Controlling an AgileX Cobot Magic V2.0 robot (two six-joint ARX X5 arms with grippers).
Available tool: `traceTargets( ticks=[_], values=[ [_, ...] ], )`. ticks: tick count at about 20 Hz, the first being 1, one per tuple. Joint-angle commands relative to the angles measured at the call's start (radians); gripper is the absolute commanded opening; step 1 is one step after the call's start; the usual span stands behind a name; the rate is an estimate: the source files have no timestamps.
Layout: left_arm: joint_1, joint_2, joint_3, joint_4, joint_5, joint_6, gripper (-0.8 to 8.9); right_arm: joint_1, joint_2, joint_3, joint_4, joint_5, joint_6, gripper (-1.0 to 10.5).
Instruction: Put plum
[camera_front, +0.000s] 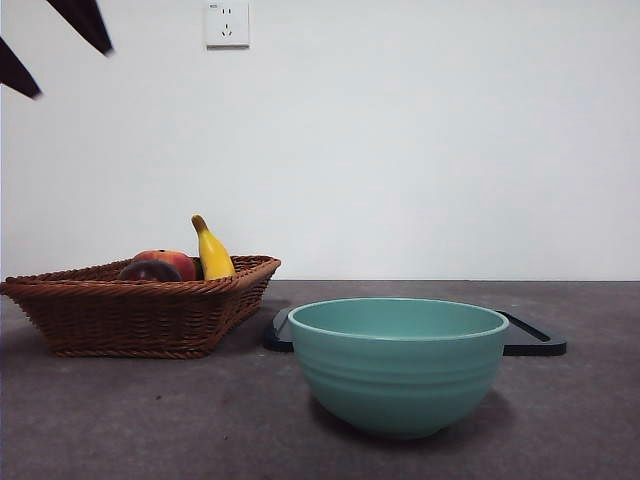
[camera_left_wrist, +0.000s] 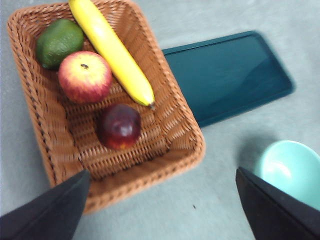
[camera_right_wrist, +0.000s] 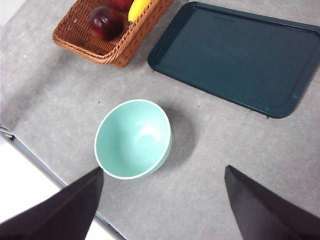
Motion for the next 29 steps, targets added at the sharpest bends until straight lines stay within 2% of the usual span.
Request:
traceTargets(
  ticks=[1, 7, 15, 24, 29],
  values=[
    [-0.03, 0.092, 0.039, 0.028, -0.044, 0.006, 4.64, 0.004, 0.005, 0.017, 0.003, -0.002, 0.0, 3.9],
    [-0.08, 0.302, 0.04, 0.149, -0.144, 0.033, 4.65, 0.004, 0.005, 0.017, 0.003, -0.002, 0.012, 3.9],
    [-0.087, 0.495, 0.04, 0.248, -0.151, 0.044, 4.65, 0.004, 0.005, 0.017, 0.001, -0.002, 0.016, 3.9],
    [-0.088, 0.595, 0.04, 0.304, -0.168, 0.058, 4.64, 0.004, 0.005, 0.017, 0.0, -0.002, 0.016, 3.9],
    [-0.088, 0.604, 0.04, 0.298, -0.168, 0.058, 3.52, 0.004, 0.005, 0.017, 0.0, -0.002, 0.016, 3.9]
  ],
)
